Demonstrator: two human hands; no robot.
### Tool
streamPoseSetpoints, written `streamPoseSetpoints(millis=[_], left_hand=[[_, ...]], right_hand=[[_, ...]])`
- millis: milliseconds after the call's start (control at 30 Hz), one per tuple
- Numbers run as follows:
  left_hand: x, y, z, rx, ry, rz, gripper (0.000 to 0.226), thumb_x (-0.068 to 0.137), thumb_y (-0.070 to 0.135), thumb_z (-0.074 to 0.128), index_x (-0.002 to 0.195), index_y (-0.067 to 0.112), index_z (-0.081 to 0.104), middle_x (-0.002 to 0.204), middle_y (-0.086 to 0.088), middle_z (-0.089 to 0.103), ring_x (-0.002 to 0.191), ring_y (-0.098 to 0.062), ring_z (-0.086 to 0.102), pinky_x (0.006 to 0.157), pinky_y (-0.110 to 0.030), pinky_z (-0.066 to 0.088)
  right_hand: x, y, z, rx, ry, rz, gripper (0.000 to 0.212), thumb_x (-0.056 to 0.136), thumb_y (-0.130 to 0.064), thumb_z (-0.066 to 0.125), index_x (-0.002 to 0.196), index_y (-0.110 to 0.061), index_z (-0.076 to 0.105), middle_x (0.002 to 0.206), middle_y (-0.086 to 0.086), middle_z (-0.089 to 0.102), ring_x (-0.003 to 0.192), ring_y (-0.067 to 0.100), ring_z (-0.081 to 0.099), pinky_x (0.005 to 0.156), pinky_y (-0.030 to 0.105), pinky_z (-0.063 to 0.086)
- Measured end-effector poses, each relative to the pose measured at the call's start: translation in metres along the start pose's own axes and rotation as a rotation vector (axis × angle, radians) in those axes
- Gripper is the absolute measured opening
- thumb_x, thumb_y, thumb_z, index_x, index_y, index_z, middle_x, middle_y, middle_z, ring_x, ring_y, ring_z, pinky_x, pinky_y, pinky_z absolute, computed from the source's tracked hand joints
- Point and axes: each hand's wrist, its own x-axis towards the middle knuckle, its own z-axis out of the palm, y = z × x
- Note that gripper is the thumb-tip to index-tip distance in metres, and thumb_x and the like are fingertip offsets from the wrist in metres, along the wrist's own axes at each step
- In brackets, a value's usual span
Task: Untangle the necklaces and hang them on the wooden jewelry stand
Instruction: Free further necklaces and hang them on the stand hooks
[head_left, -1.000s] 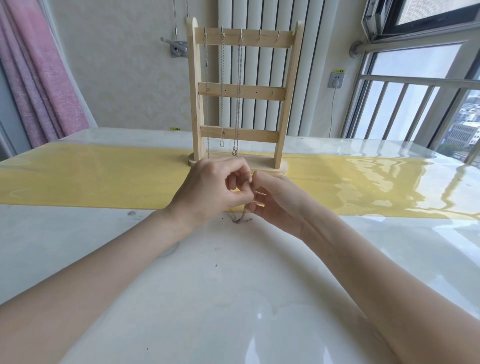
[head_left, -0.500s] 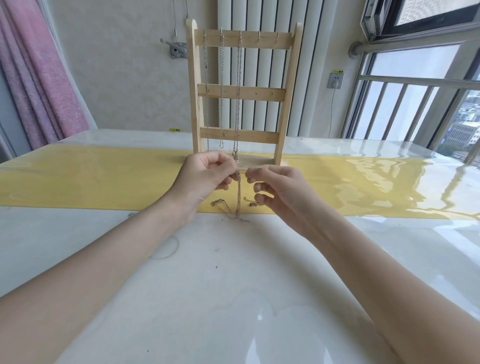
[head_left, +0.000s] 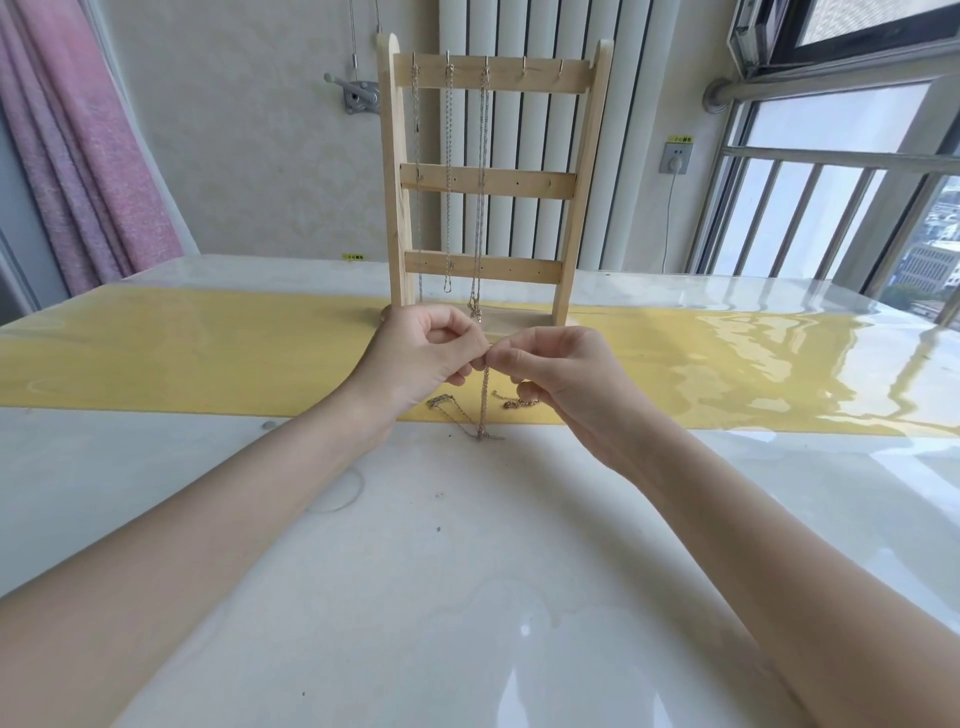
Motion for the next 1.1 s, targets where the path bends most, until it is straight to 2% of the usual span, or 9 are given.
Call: streamPoseSetpoints(millis=[67,200,300,467,533,633,767,933,1100], left_hand=[[0.0,0.001,-0.001,-0.042,-0.027,-0.06,0.02,0.089,0.006,0.057,0.069,0.011,0.061,0.054,0.008,0.06,0.051,-0.001,0.051,0.054,-0.013,0.047],[0.001,0.003,-0.004,-0.265,-0.148,-0.287,0.014,0.09,0.009,0.055,0.078,0.008,0.063,0.063,0.001,0.066,0.053,-0.005,0.055,0.054,-0.015,0.05],[0.0,0.003,-0.008,-0.299,-0.186,-0.317,0.014,0.09,0.012,0.057,0.082,0.006,0.067,0.067,-0.002,0.068,0.055,-0.006,0.058,0.056,-0.015,0.052],[0.001,0.001,-0.011,-0.126,-0.177,-0.209,0.004,0.082,0.01,0.067,0.085,0.008,0.069,0.064,0.003,0.069,0.058,-0.002,0.062,0.057,-0.014,0.051],[0.002,-0.001,-0.012,-0.032,-0.148,-0.158,0.001,0.081,0.008,0.069,0.08,0.008,0.069,0.062,0.002,0.07,0.055,-0.002,0.062,0.056,-0.013,0.051],[0.003,-0.003,-0.011,0.092,-0.189,-0.071,0.01,0.085,0.007,0.065,0.076,0.008,0.065,0.059,0.004,0.068,0.051,-0.002,0.059,0.054,-0.014,0.049],[0.003,-0.005,-0.007,0.256,-0.231,0.06,0.018,0.088,0.006,0.061,0.072,0.015,0.06,0.059,0.006,0.064,0.049,0.0,0.052,0.052,-0.013,0.043],[-0.001,-0.012,-0.005,0.6,-0.225,0.258,0.015,0.084,0.011,0.063,0.073,0.02,0.059,0.067,0.009,0.061,0.061,-0.002,0.052,0.06,-0.009,0.04],[0.001,-0.005,-0.005,0.325,-0.199,0.144,0.019,0.087,0.005,0.06,0.071,0.015,0.058,0.062,0.004,0.061,0.048,0.001,0.05,0.052,-0.011,0.04]], right_hand=[[0.0,0.0,-0.001,0.005,-0.002,0.004,0.014,0.087,-0.007,0.066,0.073,-0.009,0.065,0.075,0.002,0.064,0.068,0.013,0.044,0.061,0.023,0.038],[0.0,0.001,-0.002,0.043,-0.018,0.021,0.017,0.086,-0.006,0.065,0.07,-0.009,0.063,0.068,0.0,0.059,0.072,0.016,0.045,0.061,0.023,0.039],[0.001,0.001,-0.002,0.04,-0.028,0.028,0.017,0.087,-0.008,0.065,0.07,-0.009,0.062,0.062,-0.004,0.057,0.073,0.016,0.045,0.061,0.023,0.039],[0.001,0.003,-0.007,-0.012,-0.043,0.023,0.013,0.087,-0.009,0.065,0.074,-0.006,0.064,0.073,0.002,0.064,0.081,0.019,0.049,0.066,0.026,0.04],[0.002,0.003,-0.008,-0.072,-0.031,0.02,0.011,0.086,-0.009,0.067,0.076,-0.006,0.066,0.077,0.005,0.065,0.076,0.014,0.051,0.064,0.023,0.04],[0.003,0.001,-0.009,-0.17,-0.015,0.012,0.014,0.083,-0.009,0.07,0.071,-0.008,0.064,0.068,-0.003,0.063,0.062,0.003,0.053,0.057,0.017,0.04],[0.005,-0.001,-0.011,-0.153,-0.081,0.099,0.012,0.084,-0.007,0.066,0.075,-0.006,0.06,0.069,-0.001,0.055,0.066,0.011,0.048,0.061,0.022,0.04],[0.002,0.003,-0.011,-0.171,-0.1,0.222,0.017,0.085,-0.002,0.058,0.069,-0.005,0.056,0.071,0.006,0.048,0.066,0.016,0.043,0.058,0.024,0.037],[0.002,0.004,-0.012,-0.122,-0.086,0.223,0.007,0.084,-0.007,0.066,0.078,-0.004,0.065,0.074,0.004,0.055,0.065,0.014,0.046,0.058,0.022,0.04]])
